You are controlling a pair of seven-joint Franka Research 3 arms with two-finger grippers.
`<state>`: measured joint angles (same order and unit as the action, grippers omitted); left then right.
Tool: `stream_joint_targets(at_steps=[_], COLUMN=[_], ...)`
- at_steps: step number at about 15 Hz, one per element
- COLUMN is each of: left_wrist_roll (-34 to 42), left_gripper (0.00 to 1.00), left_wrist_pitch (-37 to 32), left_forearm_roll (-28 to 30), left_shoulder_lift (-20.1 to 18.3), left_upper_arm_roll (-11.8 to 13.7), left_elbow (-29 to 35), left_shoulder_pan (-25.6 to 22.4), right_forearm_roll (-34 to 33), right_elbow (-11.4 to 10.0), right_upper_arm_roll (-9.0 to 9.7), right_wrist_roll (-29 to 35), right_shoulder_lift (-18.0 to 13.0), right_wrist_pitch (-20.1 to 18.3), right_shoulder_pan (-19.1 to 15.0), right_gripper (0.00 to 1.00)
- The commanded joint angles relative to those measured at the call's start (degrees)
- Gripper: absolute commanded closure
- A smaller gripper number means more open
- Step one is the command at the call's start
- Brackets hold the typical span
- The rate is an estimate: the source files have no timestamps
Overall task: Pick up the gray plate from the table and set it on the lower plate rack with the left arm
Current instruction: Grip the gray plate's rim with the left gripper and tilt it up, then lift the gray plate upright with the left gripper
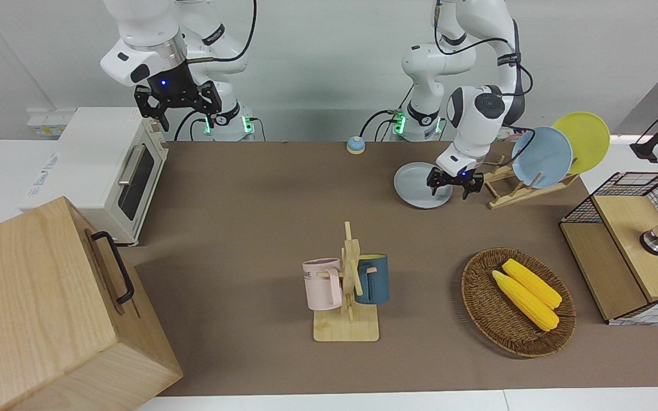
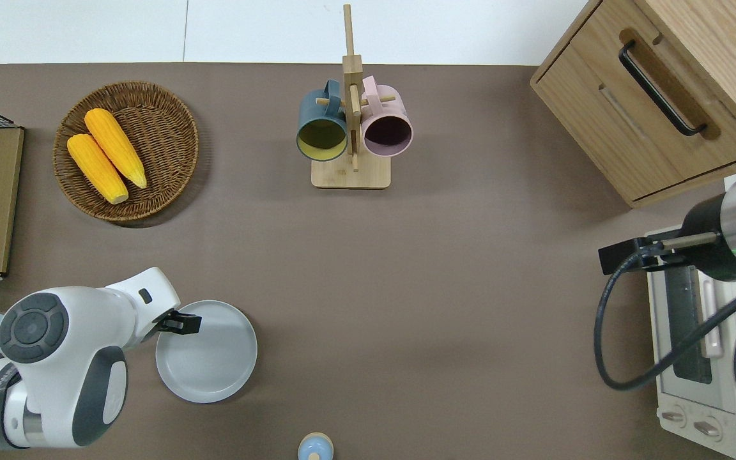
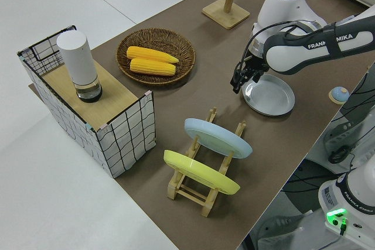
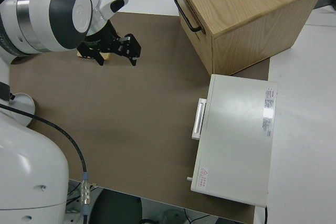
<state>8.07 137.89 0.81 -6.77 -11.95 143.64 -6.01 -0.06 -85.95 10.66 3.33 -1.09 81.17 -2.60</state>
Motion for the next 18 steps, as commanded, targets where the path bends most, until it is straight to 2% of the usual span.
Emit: stream_joint_targets(at_steps=[1,8,9,11,12,14,18], left_wrist_roll=[1.51,1.52,1.51,1.51,1.43,1.43,1.51], left_gripper=[0.0,0.02,0.09,0.6,0.75,1.0,1.0], left_wrist_pitch=[5.61,8.18,8.18,8.09,8.09,8.01,7.48], left_forearm_roll=[0.94,0.86,0.86,0.86,0.86,0.86,0.86], left_shoulder_lift=[2.01,4.57,4.57,4.57,4.57,4.57,4.49], left_upper_arm_roll=[0.08,0.08,0.08,0.08,0.08,0.08,0.08], left_elbow=[1.82,2.7,2.7,2.79,2.79,2.79,2.79], left_shoulder_pan=[-0.41,-0.23,-0.23,-0.32,-0.23,-0.32,-0.14], right_forearm_roll=[0.59,0.59,0.59,0.59,0.59,0.59,0.59], right_elbow=[0.35,0.35,0.35,0.35,0.35,0.35,0.35], right_upper_arm_roll=[0.32,0.24,0.32,0.32,0.32,0.32,0.32], right_wrist_roll=[-0.08,-0.08,-0.08,-0.08,-0.08,-0.08,-0.08], right_shoulder_lift=[-0.14,-0.14,-0.14,-0.14,-0.14,-0.14,-0.14], right_wrist_pitch=[-0.75,-0.75,-0.75,-0.75,-0.75,-0.75,-0.75], right_shoulder_pan=[-0.56,-0.56,-0.56,-0.56,-0.56,-0.56,-0.56], right_gripper=[0.013,0.013,0.013,0.013,0.013,0.013,0.013])
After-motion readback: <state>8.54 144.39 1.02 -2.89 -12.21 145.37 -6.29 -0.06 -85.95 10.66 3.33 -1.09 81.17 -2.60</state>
